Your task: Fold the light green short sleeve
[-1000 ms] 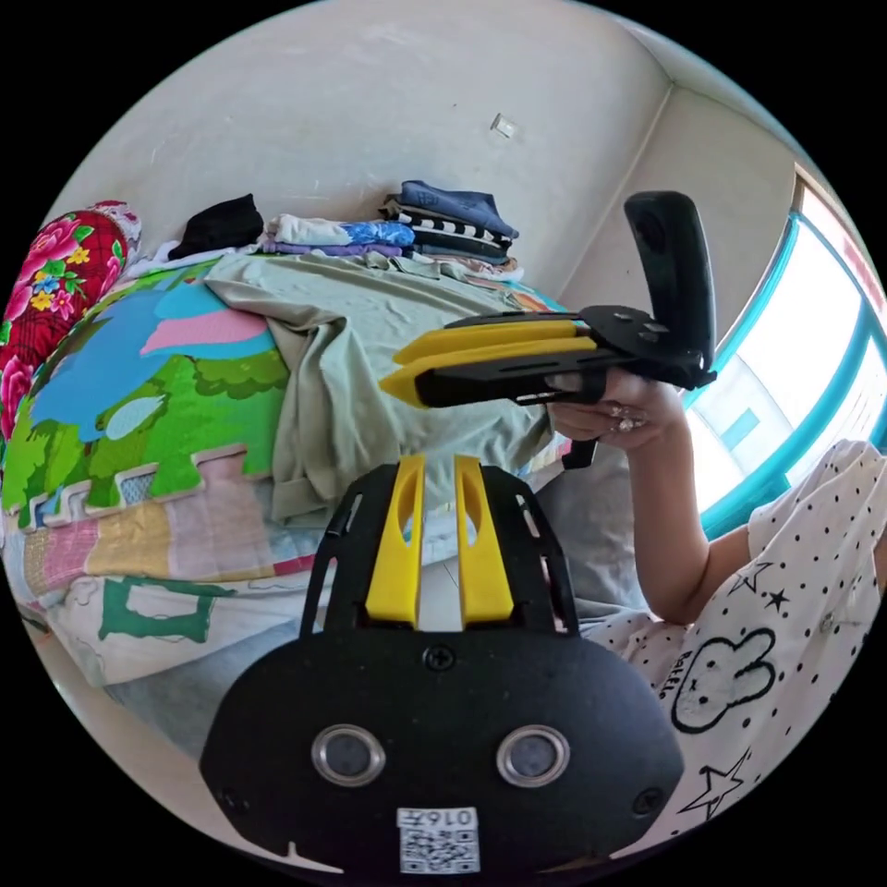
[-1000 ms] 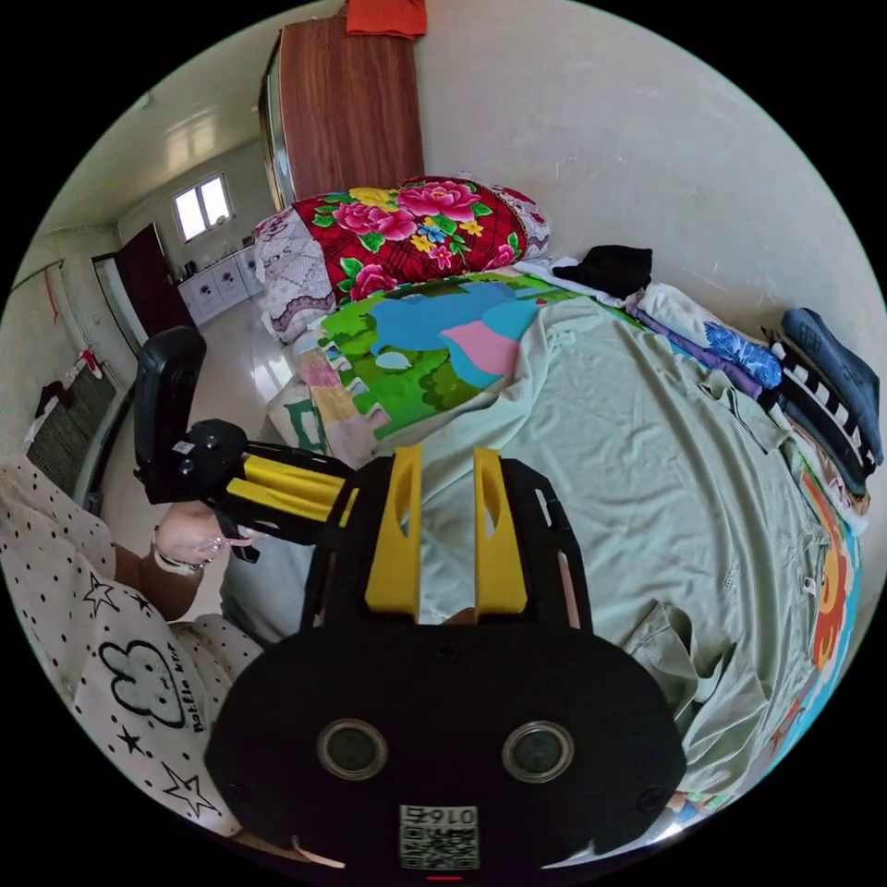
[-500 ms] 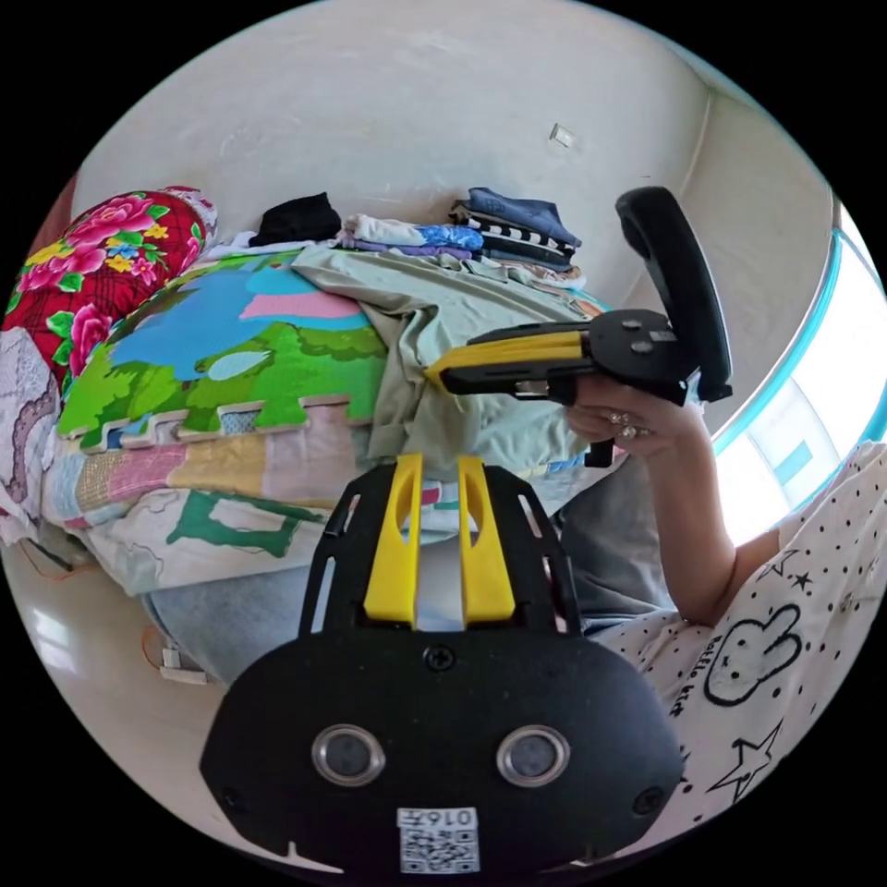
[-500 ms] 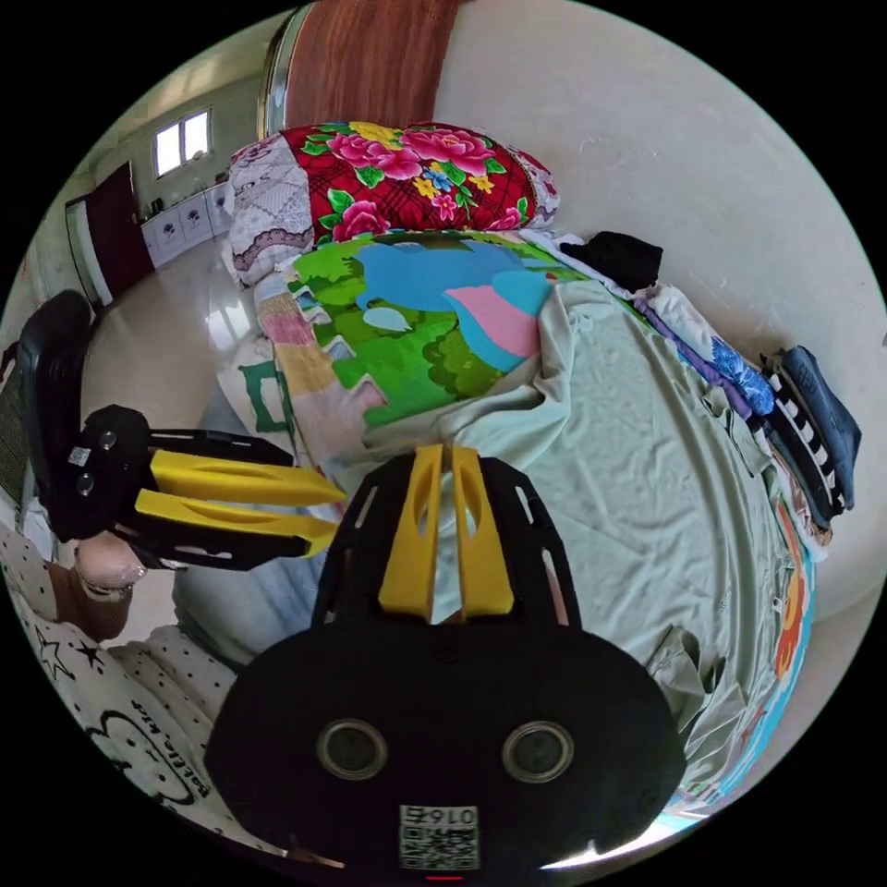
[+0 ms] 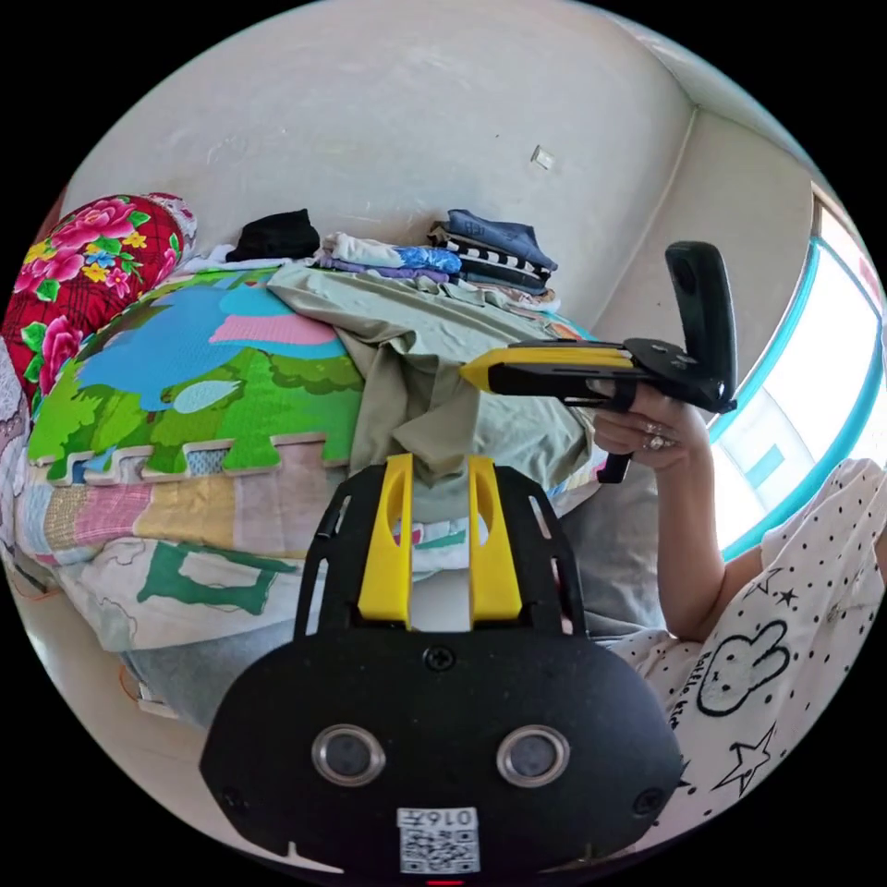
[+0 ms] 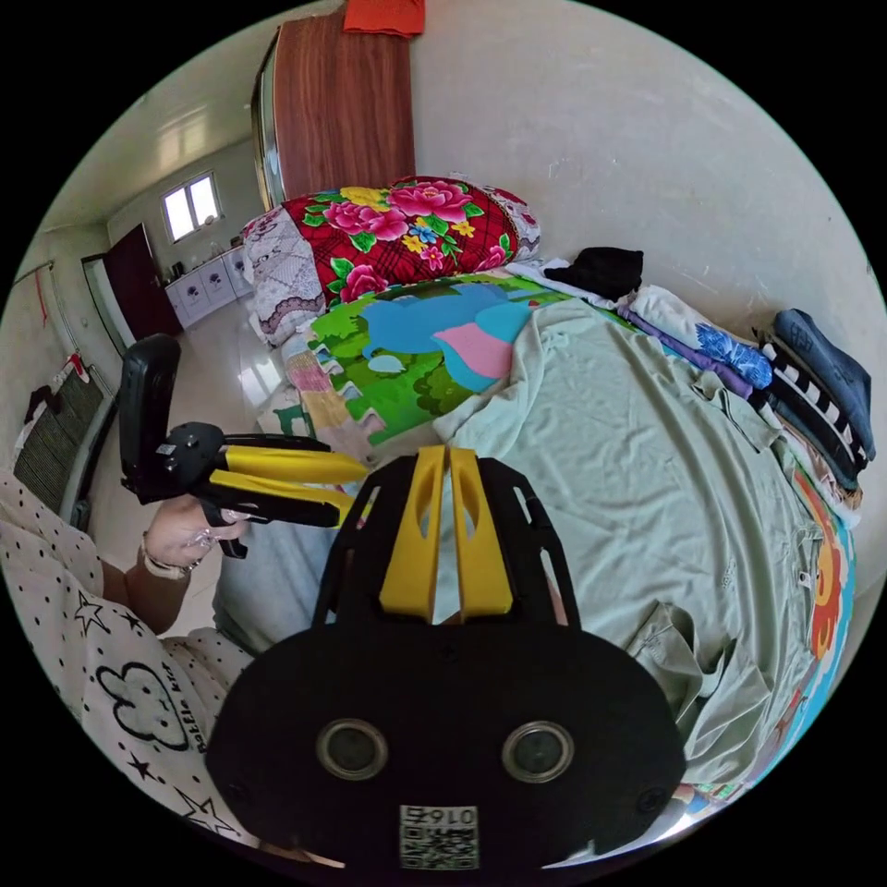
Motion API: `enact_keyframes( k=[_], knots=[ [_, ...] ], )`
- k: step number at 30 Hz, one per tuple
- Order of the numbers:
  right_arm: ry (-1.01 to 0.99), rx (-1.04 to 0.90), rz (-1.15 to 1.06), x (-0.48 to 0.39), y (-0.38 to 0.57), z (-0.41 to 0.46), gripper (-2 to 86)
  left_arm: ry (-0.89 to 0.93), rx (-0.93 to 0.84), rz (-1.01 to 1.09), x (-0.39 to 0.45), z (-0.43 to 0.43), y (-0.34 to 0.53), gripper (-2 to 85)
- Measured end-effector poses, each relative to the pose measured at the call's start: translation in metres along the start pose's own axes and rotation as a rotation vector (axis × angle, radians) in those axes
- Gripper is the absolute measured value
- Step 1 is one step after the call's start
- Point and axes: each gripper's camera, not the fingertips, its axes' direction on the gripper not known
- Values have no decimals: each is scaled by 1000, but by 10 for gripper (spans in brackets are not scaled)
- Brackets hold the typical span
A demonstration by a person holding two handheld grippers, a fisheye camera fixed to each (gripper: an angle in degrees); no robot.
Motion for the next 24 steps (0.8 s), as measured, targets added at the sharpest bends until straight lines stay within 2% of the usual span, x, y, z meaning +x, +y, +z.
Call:
enact_keyframes(
  k=[5,10,13,16,21,24],
  knots=[
    [-12,5,-8,2,-2,12,1,-11,-56,-3,-16,11,-7,109],
    [-25,2,-26,3,-6,28,2,148,36,-50,-39,-4,-12,103],
    [-32,-1,-41,4,-9,38,4,236,52,-33,-48,-3,-16,78],
    [-53,7,-58,5,-11,49,11,304,116,-47,-51,-8,-16,14],
    [-19,97,-12,31,-35,54,56,377,179,181,-3,-26,-27,-8],
    [38,195,-16,50,-84,56,74,383,117,333,34,-12,-55,-9]
  ],
)
